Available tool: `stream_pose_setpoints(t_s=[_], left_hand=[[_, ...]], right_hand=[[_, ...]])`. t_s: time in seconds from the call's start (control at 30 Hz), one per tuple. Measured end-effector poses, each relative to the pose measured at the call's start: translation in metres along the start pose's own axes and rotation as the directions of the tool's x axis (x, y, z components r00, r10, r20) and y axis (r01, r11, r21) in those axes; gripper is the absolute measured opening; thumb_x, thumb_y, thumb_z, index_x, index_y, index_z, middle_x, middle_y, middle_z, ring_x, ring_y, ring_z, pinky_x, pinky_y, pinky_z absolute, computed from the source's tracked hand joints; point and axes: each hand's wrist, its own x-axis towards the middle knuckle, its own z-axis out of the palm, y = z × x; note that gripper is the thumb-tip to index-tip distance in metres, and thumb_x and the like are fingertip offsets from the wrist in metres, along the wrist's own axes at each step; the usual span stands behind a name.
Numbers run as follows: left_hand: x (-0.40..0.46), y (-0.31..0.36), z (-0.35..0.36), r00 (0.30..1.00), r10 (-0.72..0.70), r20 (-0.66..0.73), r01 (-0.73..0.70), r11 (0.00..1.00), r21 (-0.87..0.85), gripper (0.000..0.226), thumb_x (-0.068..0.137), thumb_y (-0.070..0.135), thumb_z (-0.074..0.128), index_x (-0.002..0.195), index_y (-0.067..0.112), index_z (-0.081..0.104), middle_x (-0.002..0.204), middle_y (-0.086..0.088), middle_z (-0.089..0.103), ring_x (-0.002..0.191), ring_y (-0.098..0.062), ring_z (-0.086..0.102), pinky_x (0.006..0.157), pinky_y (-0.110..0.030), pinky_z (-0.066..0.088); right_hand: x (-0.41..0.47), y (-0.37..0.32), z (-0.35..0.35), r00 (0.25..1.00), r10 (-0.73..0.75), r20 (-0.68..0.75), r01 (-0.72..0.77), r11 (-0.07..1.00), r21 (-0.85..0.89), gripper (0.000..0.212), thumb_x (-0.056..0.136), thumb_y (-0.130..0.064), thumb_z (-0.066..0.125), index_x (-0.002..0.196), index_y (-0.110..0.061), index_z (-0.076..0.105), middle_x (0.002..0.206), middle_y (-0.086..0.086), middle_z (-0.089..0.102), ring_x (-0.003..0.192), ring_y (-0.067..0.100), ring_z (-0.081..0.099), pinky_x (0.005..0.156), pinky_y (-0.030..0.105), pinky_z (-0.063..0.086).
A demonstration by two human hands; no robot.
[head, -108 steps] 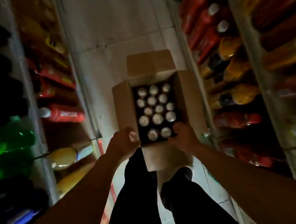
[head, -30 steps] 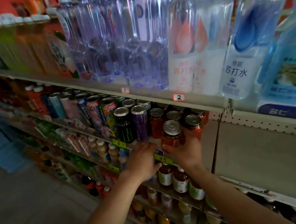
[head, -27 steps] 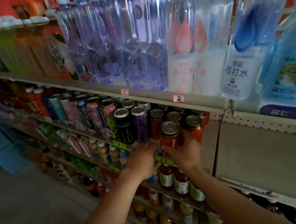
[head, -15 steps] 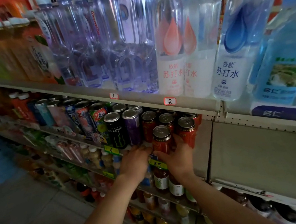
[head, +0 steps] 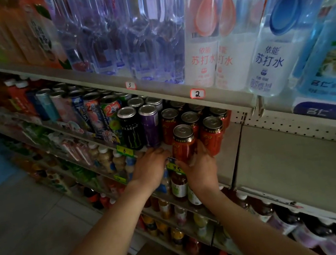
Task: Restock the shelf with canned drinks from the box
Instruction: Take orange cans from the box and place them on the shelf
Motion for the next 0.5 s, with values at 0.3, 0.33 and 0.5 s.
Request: stream_pose_setpoints(t_s=[0.3,0.33,0.5], left_hand=[[-0.065,-0.019,0.025,0.961,-0.152,-0.232,0.048,0.915,-0.401,0.032,0.096,0.02,0.054,0.128,0.018,0.056,0.126,0.002,0.058,0.116,-0.01,0.052,0.095,-0.024,0.044],[-0.089,-0.027,0.045,0.948,-0.267,-0.173,0.162,0.872,-0.462,0.029,0.095,0.019,0.057,0.123,0.018,0.058,0.118,0.002,0.061,0.108,-0.01,0.056,0.088,-0.024,0.046],[-0.224,-0.045,0.152,0.677,-0.642,0.361,0.728,0.509,-0.46,0.018,0.088,0.017,0.067,0.105,0.012,0.068,0.096,-0.005,0.072,0.089,-0.023,0.068,0.081,-0.027,0.05]], right_hand=[[-0.076,-0.004,-0.013,0.928,-0.373,-0.026,0.371,0.912,0.176,0.019,0.085,-0.015,0.074,0.102,-0.014,0.065,0.097,-0.005,0.061,0.085,0.009,0.062,0.073,0.02,0.051],[-0.084,0.012,0.002,0.921,-0.354,0.161,0.322,0.927,0.194,0.016,0.086,-0.019,0.072,0.1,-0.017,0.065,0.094,-0.006,0.062,0.082,0.007,0.063,0.069,0.022,0.053],[-0.136,0.094,0.074,0.506,-0.001,0.863,0.121,0.99,-0.07,0.018,0.087,-0.026,0.067,0.103,-0.019,0.066,0.091,-0.002,0.069,0.084,0.015,0.066,0.076,0.033,0.055]])
